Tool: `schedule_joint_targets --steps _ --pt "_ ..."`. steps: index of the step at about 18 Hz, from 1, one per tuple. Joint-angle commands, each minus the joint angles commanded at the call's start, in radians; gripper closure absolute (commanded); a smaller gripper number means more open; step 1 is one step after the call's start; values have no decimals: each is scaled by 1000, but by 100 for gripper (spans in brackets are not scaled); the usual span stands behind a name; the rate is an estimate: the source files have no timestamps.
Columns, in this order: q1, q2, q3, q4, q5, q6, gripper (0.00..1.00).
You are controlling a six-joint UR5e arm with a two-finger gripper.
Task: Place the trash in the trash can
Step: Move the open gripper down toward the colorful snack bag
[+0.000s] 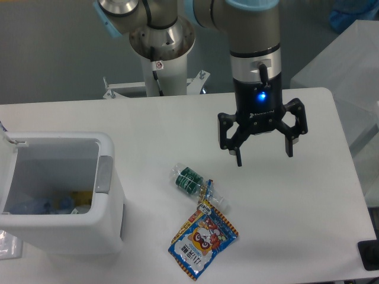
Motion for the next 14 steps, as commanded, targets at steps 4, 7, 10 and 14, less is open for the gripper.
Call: schedule_joint_targets --steps 4,7,10,14 --pt "-3 -9 2 0 43 0 0" --pt "-3 -23 -5 2 51 -8 0" --pt "-9 -44 -8 2 64 -2 0" --pt "-15 -60 -89 82 66 -3 0"
